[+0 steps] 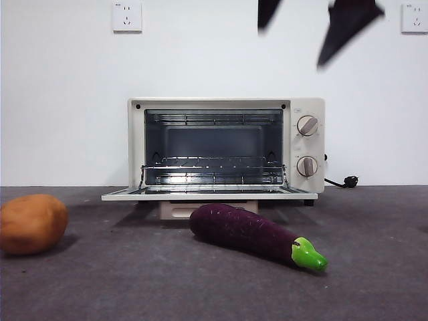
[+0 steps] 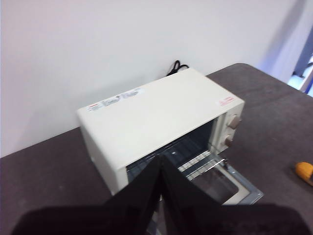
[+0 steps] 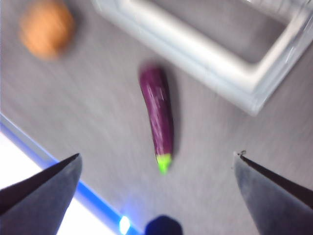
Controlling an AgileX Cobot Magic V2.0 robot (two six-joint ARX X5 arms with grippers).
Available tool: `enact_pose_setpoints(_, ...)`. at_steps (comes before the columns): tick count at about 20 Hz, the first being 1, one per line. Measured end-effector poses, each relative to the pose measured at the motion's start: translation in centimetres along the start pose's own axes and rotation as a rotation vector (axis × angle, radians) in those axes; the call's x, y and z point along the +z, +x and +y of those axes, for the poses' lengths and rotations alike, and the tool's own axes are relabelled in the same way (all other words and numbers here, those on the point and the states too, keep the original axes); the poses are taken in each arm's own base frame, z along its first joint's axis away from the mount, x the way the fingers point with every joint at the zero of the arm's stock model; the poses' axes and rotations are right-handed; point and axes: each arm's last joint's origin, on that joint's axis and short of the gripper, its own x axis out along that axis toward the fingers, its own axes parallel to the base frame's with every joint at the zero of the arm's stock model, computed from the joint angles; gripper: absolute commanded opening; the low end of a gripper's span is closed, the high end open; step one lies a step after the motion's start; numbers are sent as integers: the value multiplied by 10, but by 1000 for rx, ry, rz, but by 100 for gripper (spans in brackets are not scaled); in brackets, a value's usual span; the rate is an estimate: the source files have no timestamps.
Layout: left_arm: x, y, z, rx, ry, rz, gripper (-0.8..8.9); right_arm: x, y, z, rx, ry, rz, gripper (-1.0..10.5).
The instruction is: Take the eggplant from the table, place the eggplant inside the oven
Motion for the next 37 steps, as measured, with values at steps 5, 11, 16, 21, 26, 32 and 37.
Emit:
enact_pose_setpoints(5,-1,0,1,20,-2,9,-6,-23,74,-4,15,-7,134,598)
enact_pose_setpoints(11,-1,0,1,20,-3,12,-6,-52,132,14,41,-77,164,595)
enact_pose_setpoints(16,-1,0,1,19,-4,13,-6,-57,152,16,40,-48,95,594)
enact_pose_setpoints(21,-1,0,1,19,-4,13,-6,-58,173,13,22,-26,128,467)
enact_pose_setpoints(26,-1,0,1,20,-3,14,-6,-56,180,11,-18,4,121,66)
enact_pose_setpoints(32,-1,0,1,20,-2,14,-6,-55,180,10,-58,17,111,-12)
enact_pose_setpoints(37,-1,1,1,19,1,15,-6,-56,178,12,-61,21,113,-12)
